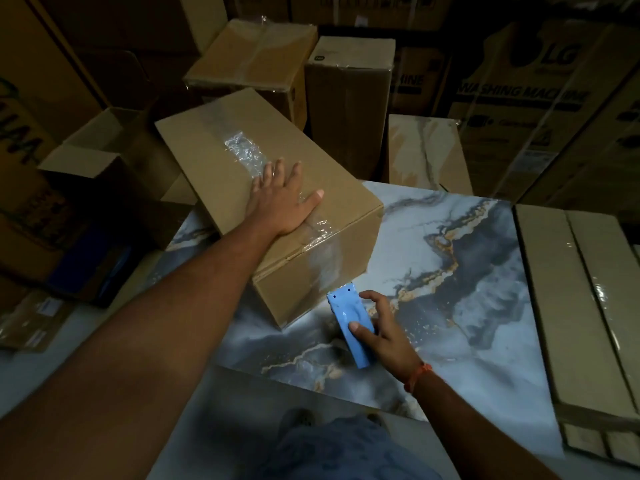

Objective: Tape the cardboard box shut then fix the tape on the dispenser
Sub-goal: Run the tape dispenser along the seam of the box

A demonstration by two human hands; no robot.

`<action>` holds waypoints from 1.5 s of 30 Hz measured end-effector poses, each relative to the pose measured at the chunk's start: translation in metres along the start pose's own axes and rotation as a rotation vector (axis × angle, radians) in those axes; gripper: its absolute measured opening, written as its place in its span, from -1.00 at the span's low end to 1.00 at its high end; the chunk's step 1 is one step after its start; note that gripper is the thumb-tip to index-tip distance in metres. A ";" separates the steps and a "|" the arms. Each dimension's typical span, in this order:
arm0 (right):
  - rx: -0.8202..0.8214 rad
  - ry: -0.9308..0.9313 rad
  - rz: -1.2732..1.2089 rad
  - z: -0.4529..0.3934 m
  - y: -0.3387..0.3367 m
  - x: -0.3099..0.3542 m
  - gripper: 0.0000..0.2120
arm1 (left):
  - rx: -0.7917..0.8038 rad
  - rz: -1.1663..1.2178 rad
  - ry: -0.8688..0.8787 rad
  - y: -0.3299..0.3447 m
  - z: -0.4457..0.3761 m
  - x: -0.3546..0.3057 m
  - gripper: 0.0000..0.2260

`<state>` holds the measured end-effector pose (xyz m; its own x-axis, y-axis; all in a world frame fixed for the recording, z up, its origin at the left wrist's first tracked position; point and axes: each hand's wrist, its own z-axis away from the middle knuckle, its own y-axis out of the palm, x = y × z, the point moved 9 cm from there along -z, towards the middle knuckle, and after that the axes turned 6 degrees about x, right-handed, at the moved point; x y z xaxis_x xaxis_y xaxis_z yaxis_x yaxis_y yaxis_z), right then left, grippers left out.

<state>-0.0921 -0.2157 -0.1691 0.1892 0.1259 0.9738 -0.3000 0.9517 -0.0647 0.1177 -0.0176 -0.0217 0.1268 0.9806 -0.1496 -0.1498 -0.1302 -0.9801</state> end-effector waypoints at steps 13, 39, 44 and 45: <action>0.012 -0.043 0.103 0.038 -0.007 0.019 -0.56 | 0.010 -0.005 -0.023 0.002 -0.005 0.001 -0.21; 0.054 0.109 -0.089 0.000 -0.006 0.029 -0.57 | -0.005 -0.020 -0.024 0.004 -0.006 0.001 -0.21; 0.055 0.119 -0.076 -0.003 -0.005 0.027 -0.57 | 0.003 -0.022 -0.022 0.006 -0.006 0.002 -0.21; 0.058 0.118 -0.081 -0.003 -0.005 0.026 -0.57 | 0.001 -0.022 -0.022 0.006 -0.006 0.002 -0.20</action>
<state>-0.0825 -0.2158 -0.1437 0.3227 0.0849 0.9427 -0.3322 0.9428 0.0288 0.1232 -0.0175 -0.0289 0.1089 0.9861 -0.1256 -0.1483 -0.1088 -0.9829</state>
